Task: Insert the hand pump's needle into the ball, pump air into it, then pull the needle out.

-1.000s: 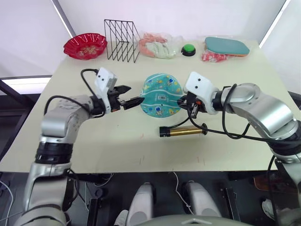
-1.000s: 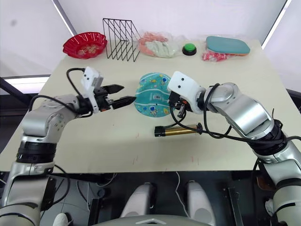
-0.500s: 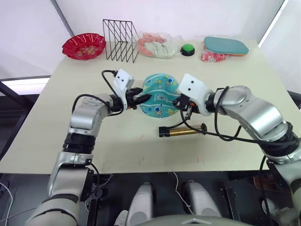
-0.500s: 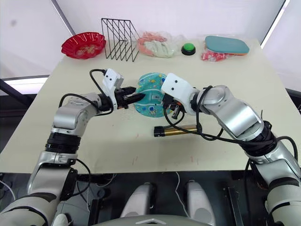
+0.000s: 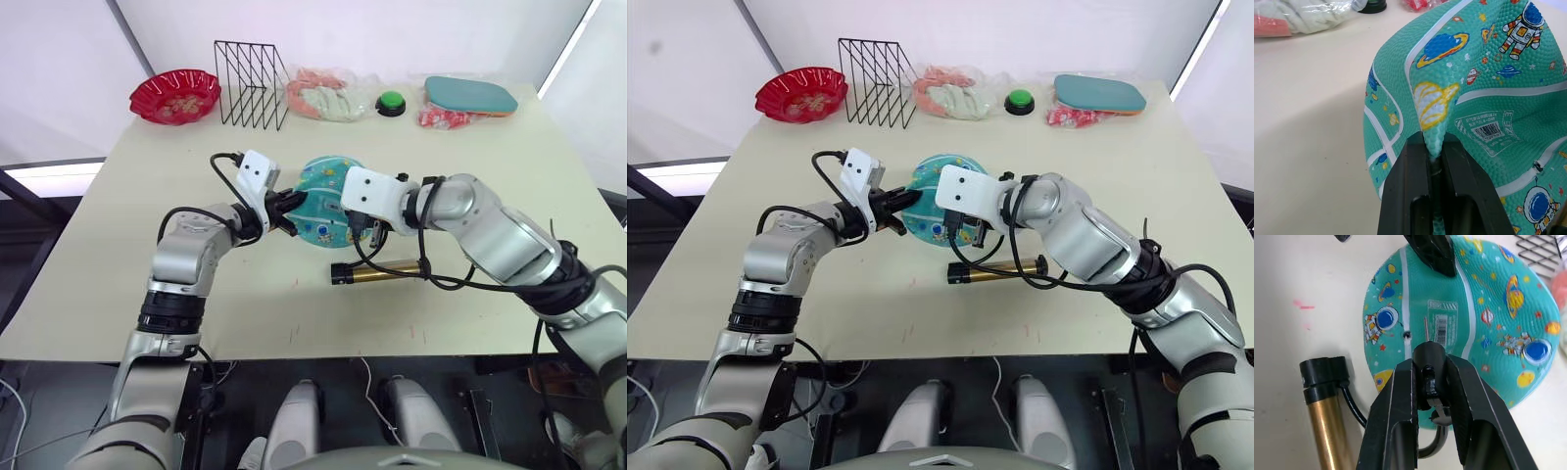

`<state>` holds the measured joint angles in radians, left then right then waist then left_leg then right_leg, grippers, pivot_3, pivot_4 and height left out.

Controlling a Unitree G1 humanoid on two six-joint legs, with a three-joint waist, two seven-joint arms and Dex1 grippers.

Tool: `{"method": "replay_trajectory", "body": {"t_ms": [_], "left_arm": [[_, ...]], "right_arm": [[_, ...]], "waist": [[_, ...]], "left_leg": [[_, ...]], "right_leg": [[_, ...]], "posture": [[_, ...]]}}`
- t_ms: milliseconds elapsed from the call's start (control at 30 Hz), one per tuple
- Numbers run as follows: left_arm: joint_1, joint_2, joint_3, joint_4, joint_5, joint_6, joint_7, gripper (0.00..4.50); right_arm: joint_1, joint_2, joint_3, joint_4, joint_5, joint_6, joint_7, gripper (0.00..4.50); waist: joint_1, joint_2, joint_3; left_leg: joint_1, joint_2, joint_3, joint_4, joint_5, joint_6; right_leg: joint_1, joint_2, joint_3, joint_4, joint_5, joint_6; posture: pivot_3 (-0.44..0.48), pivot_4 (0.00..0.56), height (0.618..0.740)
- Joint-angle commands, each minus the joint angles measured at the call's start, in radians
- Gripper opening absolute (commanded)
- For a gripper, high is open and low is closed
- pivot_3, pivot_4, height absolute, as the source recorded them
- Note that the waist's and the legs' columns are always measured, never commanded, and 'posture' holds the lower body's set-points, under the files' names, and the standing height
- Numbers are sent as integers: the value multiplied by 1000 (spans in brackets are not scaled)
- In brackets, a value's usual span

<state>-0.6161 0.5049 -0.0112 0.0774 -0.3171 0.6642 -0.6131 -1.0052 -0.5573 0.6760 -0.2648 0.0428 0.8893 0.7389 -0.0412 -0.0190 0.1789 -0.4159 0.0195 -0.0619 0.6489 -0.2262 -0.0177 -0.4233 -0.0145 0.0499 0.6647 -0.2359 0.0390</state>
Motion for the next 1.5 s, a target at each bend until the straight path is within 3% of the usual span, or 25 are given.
{"method": "replay_trajectory", "body": {"t_ms": [33,567,1500], "left_arm": [[12,-15,19,-76,0,-1,29,0],[40,-31,22,-107,-5,15,59,0],[47,-40,24,-132,-11,41,70,0]], "right_arm": [[-43,2,34,34,-64,-80,55,308],[-46,34,58,174,-240,-236,213,308],[-1,62,23,230,-334,-259,259,308]], "waist": [[0,0,0],[2,0,0],[2,0,0]], "left_leg": [[0,0,0,0,0,0],[0,-1,-1,1,0,0],[2,-2,-1,3,0,0]], "right_leg": [[0,0,0,0,0,0],[1,-1,-1,1,0,0],[1,-2,-1,6,0,0]], "posture": [[0,150,740],[0,150,740],[0,150,740]]}}
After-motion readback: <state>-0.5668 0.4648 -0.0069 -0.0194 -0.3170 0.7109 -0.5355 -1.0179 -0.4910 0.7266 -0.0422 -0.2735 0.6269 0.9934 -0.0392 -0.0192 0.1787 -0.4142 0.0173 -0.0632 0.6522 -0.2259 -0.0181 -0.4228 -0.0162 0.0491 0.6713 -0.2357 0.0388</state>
